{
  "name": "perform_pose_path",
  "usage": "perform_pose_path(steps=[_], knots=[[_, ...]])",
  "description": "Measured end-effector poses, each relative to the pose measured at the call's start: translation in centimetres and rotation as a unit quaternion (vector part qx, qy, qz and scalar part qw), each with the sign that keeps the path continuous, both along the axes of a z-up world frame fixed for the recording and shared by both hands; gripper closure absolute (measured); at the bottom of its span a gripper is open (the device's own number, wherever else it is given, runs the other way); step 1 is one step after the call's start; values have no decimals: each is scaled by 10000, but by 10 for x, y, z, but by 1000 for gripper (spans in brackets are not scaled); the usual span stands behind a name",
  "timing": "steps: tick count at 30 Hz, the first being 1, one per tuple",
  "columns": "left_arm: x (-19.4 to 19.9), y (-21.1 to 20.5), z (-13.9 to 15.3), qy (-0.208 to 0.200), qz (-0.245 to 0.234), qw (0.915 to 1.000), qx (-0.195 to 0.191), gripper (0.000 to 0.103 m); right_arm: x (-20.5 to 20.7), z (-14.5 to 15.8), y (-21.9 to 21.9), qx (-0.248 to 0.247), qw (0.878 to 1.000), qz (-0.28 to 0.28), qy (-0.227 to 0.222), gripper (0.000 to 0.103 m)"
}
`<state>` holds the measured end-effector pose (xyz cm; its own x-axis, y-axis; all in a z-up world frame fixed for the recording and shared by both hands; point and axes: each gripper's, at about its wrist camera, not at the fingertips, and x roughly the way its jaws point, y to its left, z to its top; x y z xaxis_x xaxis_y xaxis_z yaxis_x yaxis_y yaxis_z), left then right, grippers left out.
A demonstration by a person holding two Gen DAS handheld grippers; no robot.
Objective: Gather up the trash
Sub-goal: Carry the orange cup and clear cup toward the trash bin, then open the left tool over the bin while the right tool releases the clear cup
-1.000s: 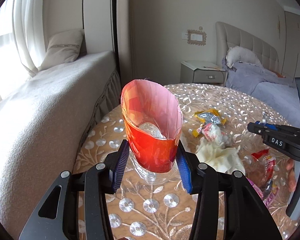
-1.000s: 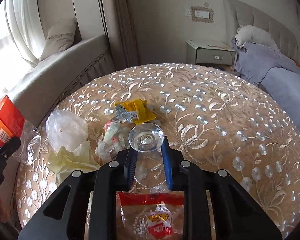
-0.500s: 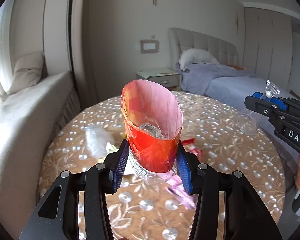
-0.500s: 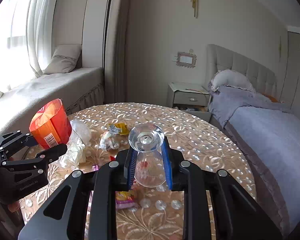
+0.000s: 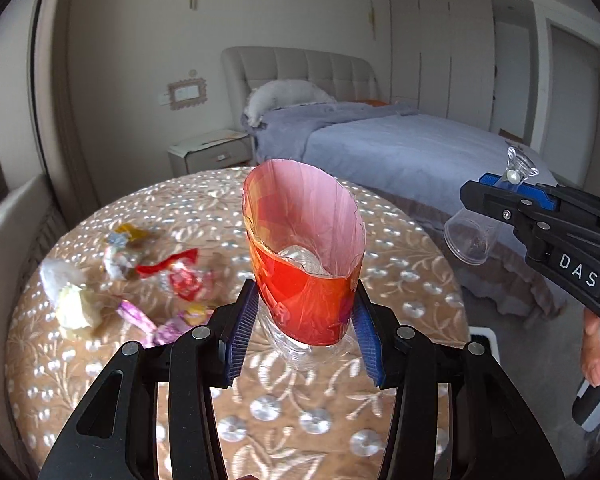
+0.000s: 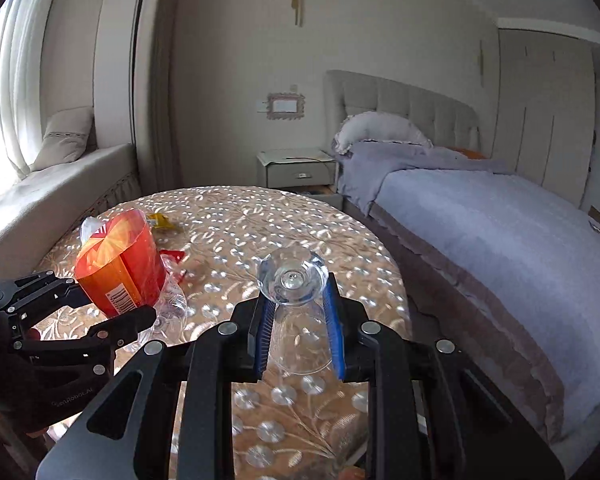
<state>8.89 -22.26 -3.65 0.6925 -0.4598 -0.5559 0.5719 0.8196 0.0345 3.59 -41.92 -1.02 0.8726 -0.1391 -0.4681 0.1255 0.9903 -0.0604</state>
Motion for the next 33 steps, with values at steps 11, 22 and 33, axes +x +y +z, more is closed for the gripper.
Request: perform_pose_path(steps=[11, 22, 33], knots=[[-35, -95, -25, 159, -1051, 9938, 332, 57, -60, -28, -66, 182, 9954, -932, 151, 77], [-49, -183, -73, 732, -2076, 9728, 723, 56, -86, -60, -128, 528, 9851, -1605, 318, 77], [-55, -267, -144, 1262, -2582, 9484, 1338, 56, -86, -106, -187, 930, 9754, -1890, 646, 77]])
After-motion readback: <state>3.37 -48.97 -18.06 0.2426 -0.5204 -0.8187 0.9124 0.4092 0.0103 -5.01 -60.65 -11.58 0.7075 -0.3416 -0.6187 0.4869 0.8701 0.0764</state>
